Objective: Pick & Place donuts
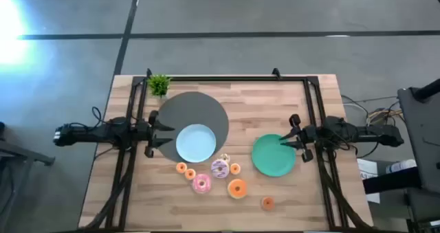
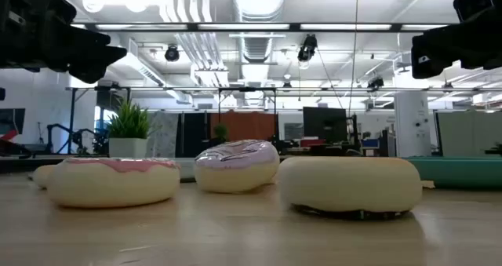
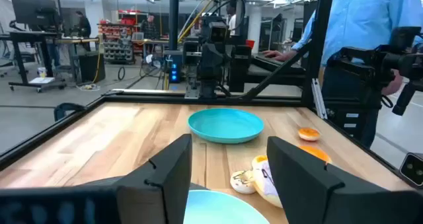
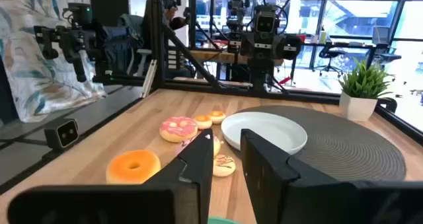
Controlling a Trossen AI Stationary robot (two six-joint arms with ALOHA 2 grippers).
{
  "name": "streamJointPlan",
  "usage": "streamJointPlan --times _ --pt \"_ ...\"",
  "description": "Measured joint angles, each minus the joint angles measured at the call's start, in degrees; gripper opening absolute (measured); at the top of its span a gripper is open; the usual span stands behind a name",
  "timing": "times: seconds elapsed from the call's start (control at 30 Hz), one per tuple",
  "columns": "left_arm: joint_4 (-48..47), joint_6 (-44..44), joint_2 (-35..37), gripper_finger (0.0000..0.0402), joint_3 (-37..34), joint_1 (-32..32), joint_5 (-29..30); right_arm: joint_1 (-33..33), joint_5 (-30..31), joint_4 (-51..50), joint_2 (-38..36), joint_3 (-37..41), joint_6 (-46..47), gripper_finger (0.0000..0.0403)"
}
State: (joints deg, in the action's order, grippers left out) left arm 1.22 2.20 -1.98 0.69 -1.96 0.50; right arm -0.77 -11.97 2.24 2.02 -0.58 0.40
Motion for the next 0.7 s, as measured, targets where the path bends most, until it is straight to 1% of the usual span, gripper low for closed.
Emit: streamJointPlan --times 0.43,0.7 --pt "0.0 0.0 0.0 0.0171 0.0 0.0 0.0 0.0 0.0 0.0 0.0 0.0 0.0 0.0087" --pt "0.0 0.0 0.0 0.0171 0.0 0.0 0.0 0.0 0.0 0.0 0.0 0.0 0.0 0.0075"
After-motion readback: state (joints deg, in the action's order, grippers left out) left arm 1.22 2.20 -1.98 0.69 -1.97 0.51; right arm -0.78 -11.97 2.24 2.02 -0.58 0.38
